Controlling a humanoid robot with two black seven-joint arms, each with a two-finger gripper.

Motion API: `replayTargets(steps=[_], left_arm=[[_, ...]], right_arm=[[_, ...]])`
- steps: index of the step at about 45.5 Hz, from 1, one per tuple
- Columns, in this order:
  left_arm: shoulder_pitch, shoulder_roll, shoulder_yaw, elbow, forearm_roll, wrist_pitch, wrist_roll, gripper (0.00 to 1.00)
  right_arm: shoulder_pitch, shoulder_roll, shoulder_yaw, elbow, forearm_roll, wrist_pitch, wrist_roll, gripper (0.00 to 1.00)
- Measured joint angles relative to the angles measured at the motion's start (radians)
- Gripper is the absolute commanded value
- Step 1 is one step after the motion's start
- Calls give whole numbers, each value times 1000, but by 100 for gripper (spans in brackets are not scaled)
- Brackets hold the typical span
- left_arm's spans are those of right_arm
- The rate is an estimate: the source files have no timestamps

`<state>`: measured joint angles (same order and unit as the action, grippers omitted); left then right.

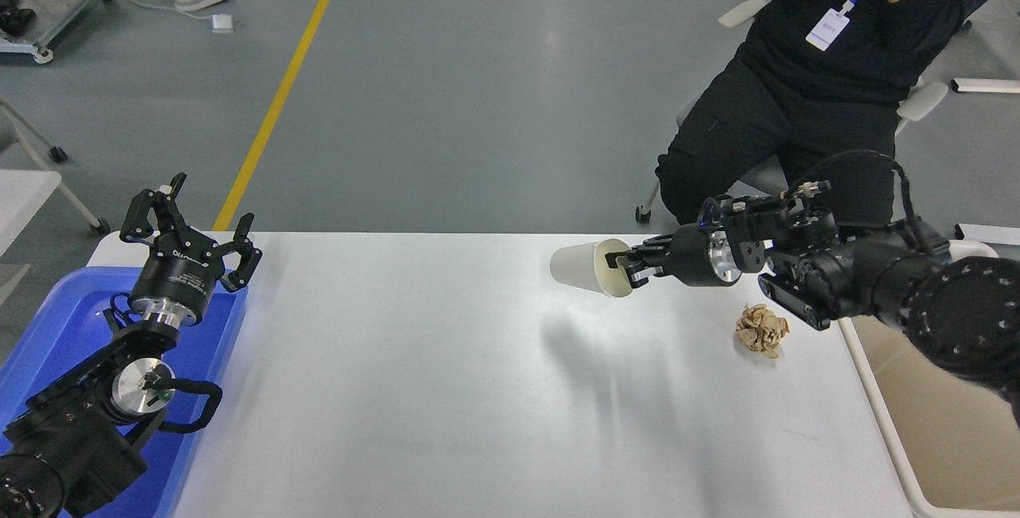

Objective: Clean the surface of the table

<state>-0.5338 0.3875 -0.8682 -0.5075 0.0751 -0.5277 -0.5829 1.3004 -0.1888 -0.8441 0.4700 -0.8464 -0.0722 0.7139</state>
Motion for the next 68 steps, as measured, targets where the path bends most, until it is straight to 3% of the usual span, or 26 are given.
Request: replayTargets(steps=[25,46,68], left_arm=[[0,0,0,0,0,0,0,100],[0,0,0,0,0,0,0,100],[0,0,0,0,0,0,0,100]], right_arm=[[79,-398,161,89,23,82,66,0],[-187,-520,193,-285,299,236,60,0],[-400,-551,270,-443,434,278,-163,0]])
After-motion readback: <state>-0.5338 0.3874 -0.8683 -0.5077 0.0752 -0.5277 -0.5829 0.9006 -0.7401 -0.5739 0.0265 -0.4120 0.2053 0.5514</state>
